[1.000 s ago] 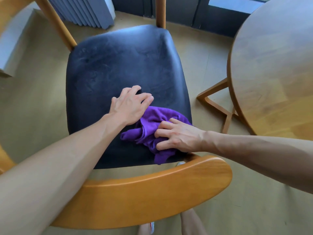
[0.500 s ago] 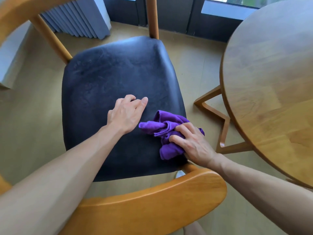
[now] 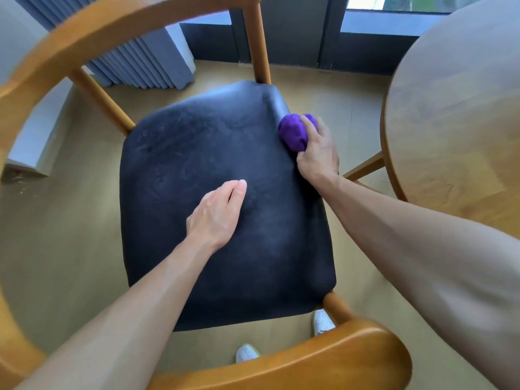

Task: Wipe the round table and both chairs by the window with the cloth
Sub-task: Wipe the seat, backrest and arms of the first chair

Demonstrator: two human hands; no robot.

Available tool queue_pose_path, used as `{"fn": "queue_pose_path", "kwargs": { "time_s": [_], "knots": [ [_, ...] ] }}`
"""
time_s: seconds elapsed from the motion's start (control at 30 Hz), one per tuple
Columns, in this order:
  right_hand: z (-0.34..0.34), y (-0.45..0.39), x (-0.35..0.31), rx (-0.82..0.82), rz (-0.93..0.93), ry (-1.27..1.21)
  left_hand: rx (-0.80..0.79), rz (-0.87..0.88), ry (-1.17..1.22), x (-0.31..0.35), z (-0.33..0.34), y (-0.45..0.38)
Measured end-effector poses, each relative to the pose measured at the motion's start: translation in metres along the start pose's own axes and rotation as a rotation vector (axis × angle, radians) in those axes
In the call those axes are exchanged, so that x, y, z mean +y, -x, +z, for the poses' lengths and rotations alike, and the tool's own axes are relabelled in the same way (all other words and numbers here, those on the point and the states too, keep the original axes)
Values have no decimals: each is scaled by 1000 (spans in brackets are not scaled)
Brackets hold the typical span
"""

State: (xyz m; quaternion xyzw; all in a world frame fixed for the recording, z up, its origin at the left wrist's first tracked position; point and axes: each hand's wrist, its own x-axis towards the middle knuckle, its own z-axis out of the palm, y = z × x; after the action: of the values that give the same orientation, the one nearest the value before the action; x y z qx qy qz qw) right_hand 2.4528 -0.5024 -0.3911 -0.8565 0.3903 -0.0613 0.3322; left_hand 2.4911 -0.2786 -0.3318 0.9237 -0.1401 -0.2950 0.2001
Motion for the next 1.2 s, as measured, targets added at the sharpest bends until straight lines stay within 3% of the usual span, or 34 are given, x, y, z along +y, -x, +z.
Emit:
{"fn": "queue_pose_path", "kwargs": {
  "time_s": [0.1, 0.3, 0.4, 0.5, 0.57, 0.67, 0.73, 0.8, 0.87, 0.93, 1.0, 1.07, 1.13, 1.2],
  "knots": [
    [7, 6, -12, -35, -74, 110, -30, -35, 104, -2, -7, -8],
    [7, 76, -37, -119, -443, 244, -29, -147, 336, 11, -19, -16],
    [7, 97, -77, -250, -319, -79, 90, -135, 433, 13, -22, -11],
    [2, 92, -120, -282, -117, -484, 451, -193, 425, 16, -36, -3],
    [1, 91, -153, -292, -102, -680, 492, -209, 603, 20, -55, -1],
    [1, 90, -194, -623, -136, -1039, 357, -127, 959, 16, -90, -4],
    [2, 79, -204, -901, -125, -1200, 519, -148, 870, 3, -117, -8],
    [-1, 68, -192, -917, -146, -1062, 733, -139, 603, -14, -135, -17],
    [0, 62, -162, -632, -199, -655, 799, -38, 349, -27, -136, -30],
    [4, 59, -115, -295, -271, -137, 567, 19, 139, -32, -120, -47],
    [7, 57, -64, -141, -305, 254, 257, -37, -76, -38, -96, -62],
    [11, 60, -24, -135, -302, 435, 284, -85, -219, -46, -79, -76],
    [18, 64, 3, -164, -314, 476, 367, -99, -239, -49, -66, -90],
    [25, 65, 13, -169, -326, 475, 330, -143, -237, -47, -50, -104]
  ]
}}
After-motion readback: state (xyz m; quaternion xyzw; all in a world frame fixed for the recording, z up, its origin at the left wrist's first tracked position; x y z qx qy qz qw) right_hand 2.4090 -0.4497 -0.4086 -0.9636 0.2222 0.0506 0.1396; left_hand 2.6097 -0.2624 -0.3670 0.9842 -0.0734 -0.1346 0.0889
